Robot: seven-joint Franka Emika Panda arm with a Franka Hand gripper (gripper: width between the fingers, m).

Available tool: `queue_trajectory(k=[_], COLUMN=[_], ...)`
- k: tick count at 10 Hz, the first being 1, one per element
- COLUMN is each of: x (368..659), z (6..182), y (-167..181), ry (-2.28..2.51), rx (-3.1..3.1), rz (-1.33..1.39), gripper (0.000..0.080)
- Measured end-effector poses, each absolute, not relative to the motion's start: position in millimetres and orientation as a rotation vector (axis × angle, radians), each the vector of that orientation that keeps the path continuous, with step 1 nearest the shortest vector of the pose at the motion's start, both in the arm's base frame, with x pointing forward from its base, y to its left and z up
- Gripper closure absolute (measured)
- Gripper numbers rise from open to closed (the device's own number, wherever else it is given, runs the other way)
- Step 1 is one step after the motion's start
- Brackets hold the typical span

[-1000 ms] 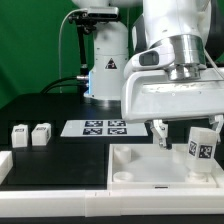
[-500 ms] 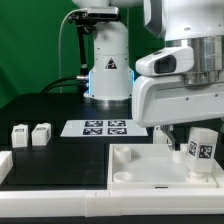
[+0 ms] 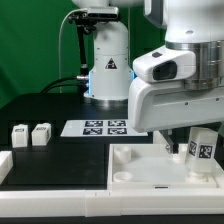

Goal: Assemble one leg

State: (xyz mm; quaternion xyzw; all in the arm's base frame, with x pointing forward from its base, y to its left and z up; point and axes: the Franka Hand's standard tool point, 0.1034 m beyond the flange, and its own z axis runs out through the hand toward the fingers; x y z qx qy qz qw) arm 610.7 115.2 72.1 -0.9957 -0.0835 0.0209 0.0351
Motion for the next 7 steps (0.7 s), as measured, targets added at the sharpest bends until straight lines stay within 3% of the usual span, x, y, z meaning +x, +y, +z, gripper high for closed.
queue_trajectory(k=[1, 2, 3, 7], x=[612.1, 612.2, 612.2, 612.2], z=[72.5, 72.5, 72.5, 72.5], y=[114.3, 114.2, 114.2, 114.7], ry=[-0.267, -0.265, -0.265, -0.143], rx=[-3.059, -3.059, -3.059, -3.068], rz=[0.054, 0.054, 0.054, 0.058], gripper=[0.0256, 0.0457, 0.0512, 0.0512])
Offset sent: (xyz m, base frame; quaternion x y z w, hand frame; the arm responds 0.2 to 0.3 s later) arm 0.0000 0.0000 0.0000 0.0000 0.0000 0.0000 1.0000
